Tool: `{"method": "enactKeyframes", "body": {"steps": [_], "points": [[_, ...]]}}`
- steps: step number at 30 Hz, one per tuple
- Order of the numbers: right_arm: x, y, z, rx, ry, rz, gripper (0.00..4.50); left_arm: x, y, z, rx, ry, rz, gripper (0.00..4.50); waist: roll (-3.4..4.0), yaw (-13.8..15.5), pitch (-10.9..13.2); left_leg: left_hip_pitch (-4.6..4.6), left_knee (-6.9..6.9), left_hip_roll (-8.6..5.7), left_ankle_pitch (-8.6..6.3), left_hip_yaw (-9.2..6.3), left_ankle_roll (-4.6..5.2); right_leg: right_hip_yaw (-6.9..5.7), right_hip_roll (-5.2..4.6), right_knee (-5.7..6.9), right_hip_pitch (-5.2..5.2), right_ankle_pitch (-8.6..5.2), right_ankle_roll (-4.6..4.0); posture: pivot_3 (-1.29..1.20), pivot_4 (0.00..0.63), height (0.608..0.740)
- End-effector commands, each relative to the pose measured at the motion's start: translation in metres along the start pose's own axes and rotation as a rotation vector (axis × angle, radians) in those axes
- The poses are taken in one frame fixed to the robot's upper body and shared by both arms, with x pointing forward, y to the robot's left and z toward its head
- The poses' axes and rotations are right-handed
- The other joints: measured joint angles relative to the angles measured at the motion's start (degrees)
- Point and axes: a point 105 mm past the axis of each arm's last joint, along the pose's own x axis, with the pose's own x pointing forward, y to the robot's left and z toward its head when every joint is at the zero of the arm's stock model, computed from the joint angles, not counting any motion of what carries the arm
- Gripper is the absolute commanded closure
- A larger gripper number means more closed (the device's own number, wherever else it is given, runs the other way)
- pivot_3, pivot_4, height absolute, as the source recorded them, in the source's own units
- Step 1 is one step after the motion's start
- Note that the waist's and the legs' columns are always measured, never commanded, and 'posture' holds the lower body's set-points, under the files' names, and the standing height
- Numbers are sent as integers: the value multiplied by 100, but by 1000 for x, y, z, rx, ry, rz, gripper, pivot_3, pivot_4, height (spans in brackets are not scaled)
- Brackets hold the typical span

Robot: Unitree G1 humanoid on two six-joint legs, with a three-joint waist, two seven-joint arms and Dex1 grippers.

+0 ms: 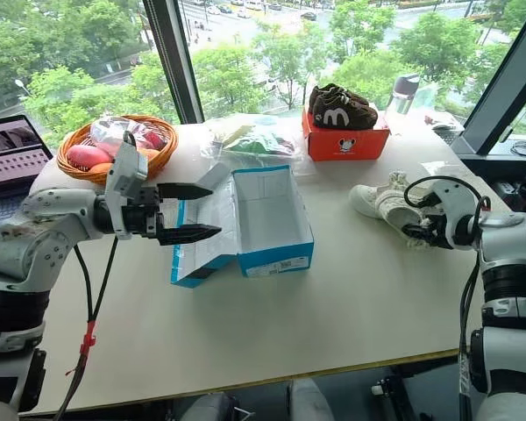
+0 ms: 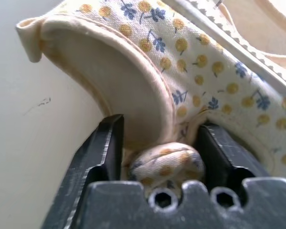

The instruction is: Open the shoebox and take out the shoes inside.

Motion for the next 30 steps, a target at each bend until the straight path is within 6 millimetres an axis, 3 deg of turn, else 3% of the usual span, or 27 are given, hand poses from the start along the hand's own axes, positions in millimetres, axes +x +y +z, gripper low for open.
{"method": "enactKeyframes", "body": {"steps": [1,2,6,11,13,16,19,22,24,26,30], "points": [[-23,-20,22,-90,-44,-50,261,-8,-3,9,27,-21,20,0,1,9,1,0,0,0,0,0,0,0,0,0,0,0,1,0,150,740],[-27,-23,25,-105,-49,-61,21,-8,-3,8,26,-21,22,0,1,15,1,0,0,0,0,0,0,0,-1,0,0,0,1,0,150,740],[-48,-38,36,-204,-42,-120,21,-6,-3,8,21,-25,21,0,1,43,1,1,0,-1,0,1,0,-1,-1,0,1,0,3,0,150,740],[-81,-69,73,-288,-123,-299,21,-1,-2,7,18,-34,7,0,9,-4,6,4,0,0,0,3,-1,0,0,3,1,0,3,0,150,740],[-87,-72,82,-312,-153,-321,21,-1,-1,8,18,-39,6,0,9,-5,6,4,0,2,1,4,-1,-3,3,3,1,-1,2,0,150,740],[-84,-47,102,-326,-294,-184,21,-1,5,10,-2,-68,32,0,7,-9,7,4,0,6,0,4,-1,-7,8,-1,4,-1,2,0,150,740],[-76,20,69,-393,-282,212,21,-11,10,8,-36,-89,79,0,-2,15,4,3,-1,12,0,1,0,-13,9,-12,16,-1,3,0,150,740],[-101,73,47,-283,-381,512,21,-40,24,9,-61,-181,230,0,6,116,6,-9,-4,22,-9,-11,14,-17,12,-19,2,-1,3,0,150,740],[-111,84,39,-181,-449,562,21,-66,42,8,-75,-257,415,0,10,136,8,-24,-3,17,-16,-14,25,-13,-2,1,-20,1,1,0,150,740],[-109,85,22,-119,-483,501,21,-95,61,-5,-130,-303,626,0,10,175,7,-40,8,6,-16,-33,24,0,-18,20,-52,25,-30,0,150,740],[-85,69,-29,125,-465,285,21,-143,66,-45,-152,-333,943,0,-30,254,-16,-7,20,20,-17,-30,23,-17,-4,-8,0,7,6,0,150,740]]}}
